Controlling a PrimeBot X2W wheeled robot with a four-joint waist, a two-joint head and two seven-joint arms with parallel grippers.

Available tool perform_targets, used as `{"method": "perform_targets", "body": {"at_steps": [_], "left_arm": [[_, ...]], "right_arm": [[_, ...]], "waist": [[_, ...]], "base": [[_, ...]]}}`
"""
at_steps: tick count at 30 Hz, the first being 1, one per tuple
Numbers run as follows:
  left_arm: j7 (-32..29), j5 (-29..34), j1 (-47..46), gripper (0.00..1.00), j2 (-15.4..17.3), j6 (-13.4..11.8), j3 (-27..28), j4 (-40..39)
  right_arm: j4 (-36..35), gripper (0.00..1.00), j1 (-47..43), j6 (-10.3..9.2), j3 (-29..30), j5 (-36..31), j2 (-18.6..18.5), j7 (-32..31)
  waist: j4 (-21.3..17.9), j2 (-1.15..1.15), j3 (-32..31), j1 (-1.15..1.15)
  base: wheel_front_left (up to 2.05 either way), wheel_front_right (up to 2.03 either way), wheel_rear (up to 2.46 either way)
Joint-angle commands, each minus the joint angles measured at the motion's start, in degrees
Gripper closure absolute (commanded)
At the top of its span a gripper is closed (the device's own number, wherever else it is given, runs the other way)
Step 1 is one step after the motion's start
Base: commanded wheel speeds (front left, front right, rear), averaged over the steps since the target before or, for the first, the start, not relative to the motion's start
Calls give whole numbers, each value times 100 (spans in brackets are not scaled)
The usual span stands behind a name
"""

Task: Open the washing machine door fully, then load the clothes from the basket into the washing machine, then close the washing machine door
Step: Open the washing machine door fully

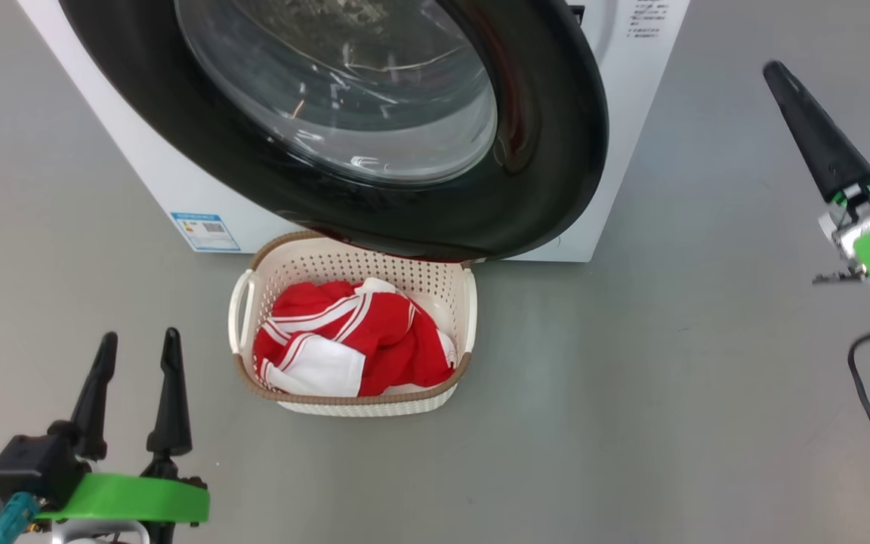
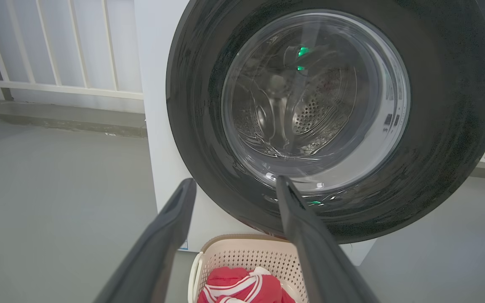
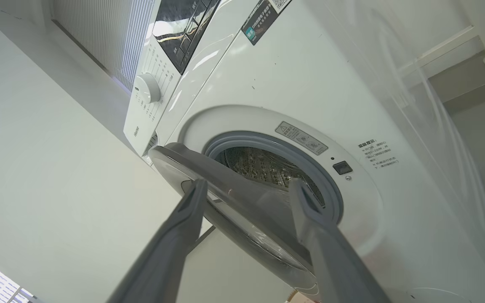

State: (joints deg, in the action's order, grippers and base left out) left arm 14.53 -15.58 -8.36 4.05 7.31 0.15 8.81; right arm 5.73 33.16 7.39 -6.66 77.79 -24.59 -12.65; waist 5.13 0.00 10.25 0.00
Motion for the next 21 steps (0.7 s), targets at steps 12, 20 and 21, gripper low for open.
{"method": "perform_targets", "body": {"at_steps": [12, 20, 21], "left_arm": [[47, 103, 146, 0, 142, 18, 252, -256], [47, 110, 146, 0, 144, 18, 259, -302], [47, 109, 143, 0, 143, 18, 257, -303]], "right_arm": [[-438, 0, -1091, 10, -764, -1737, -521, 2093], [20, 0, -1224, 10, -904, -3080, -520, 2734], [87, 0, -1235, 10, -900, -3252, -478, 2748]], "waist": [[-80, 0, -92, 0], [-113, 0, -26, 0], [-113, 0, -19, 0]], "base": [[0, 0, 0], [0, 0, 0], [0, 0, 0]]}}
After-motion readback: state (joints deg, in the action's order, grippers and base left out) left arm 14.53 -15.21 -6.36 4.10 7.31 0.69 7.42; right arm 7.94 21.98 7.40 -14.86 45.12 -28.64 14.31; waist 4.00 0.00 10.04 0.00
